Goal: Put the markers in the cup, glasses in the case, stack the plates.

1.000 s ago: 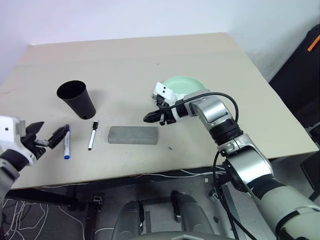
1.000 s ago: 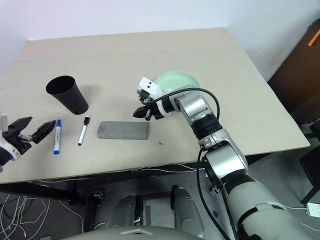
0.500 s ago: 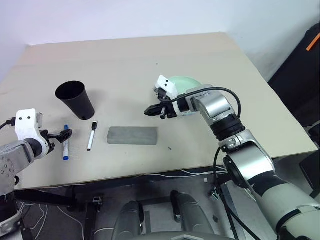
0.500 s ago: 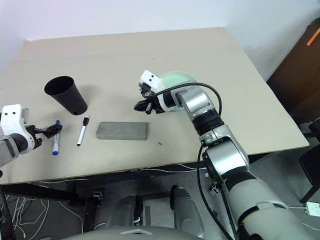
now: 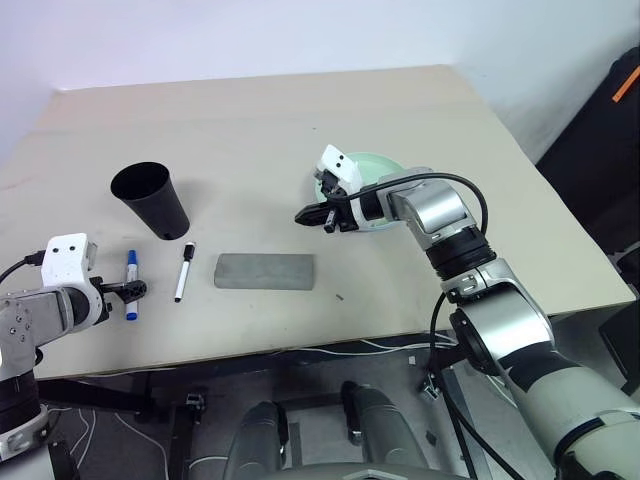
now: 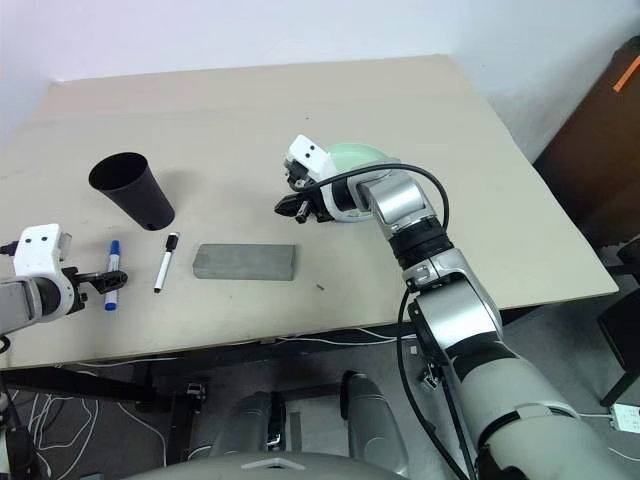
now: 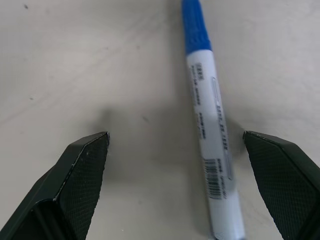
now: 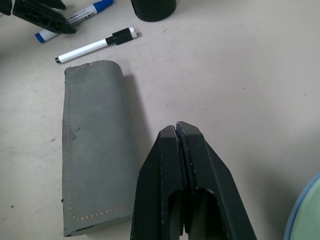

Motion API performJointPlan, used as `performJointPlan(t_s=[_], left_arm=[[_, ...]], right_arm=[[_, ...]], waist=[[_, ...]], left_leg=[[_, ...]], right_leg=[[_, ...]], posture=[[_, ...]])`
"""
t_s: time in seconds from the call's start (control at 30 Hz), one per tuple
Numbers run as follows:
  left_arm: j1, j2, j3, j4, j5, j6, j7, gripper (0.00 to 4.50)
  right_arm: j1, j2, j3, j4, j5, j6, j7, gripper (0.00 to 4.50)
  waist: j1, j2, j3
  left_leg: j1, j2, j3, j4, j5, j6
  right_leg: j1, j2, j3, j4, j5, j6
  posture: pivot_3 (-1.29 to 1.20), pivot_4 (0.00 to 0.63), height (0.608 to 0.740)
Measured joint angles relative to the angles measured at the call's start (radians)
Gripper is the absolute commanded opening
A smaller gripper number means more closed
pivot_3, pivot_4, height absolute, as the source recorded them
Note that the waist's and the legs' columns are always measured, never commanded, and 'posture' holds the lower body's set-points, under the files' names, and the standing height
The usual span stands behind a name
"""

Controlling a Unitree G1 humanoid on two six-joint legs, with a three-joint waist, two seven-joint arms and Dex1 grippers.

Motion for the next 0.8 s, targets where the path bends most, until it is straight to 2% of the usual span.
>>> performJointPlan(t_s=[0.1,0.2,0.53,0.57,0.8], left_arm=[[-0.004,-0.011,-0.001,-0.017,0.009,0.015,-0.008,4.5],[-0.012,-0.018,-0.001,-0.021,0.018,0.023,-0.013,3.91],[-0.026,-0.021,-0.005,-0.024,0.057,0.043,-0.039,0.54],[-0.03,-0.021,-0.005,-0.022,0.06,0.045,-0.042,0.3],[-0.044,-0.031,-0.009,-0.005,0.092,0.032,-0.055,0.27]], right_arm=[[0.0,0.0,0.0,0.0,0.0,0.0,-0.003,0.03],[0.0,0.0,0.0,0.0,-0.001,0.0,-0.008,0.0],[0.0,-0.001,0.001,0.019,-0.003,-0.003,-0.023,0.0],[0.0,-0.001,0.001,0.019,-0.003,-0.003,-0.025,0.0],[0.0,-0.001,0.001,0.019,-0.002,-0.001,-0.027,0.0]], waist=[[0.001,0.0,0.0],[0.001,0.0,0.0],[0.001,0.0,0.0],[0.001,0.0,0.0],[0.002,0.0,0.0]], left_leg=[[0.0,-0.001,0.0,0.0,0.0,0.0],[0.0,-0.001,0.0,0.0,0.0,0.0],[0.0,-0.001,0.0,0.0,0.0,0.0],[0.0,-0.001,0.0,0.0,0.0,0.0],[0.001,-0.001,0.0,0.001,0.0,0.0]], right_leg=[[0.0,-0.001,0.0,0.0,0.0,0.0],[0.001,-0.001,0.0,0.0,0.0,0.0],[0.001,-0.001,0.0,0.0,0.0,0.0],[0.001,-0.001,0.0,0.0,0.0,0.0],[0.001,-0.001,0.0,0.0,0.0,0.0]], posture=[[0.0,0.15,0.733],[0.0,0.15,0.733],[0.0,0.15,0.733],[0.0,0.15,0.733],[0.0,0.15,0.733]])
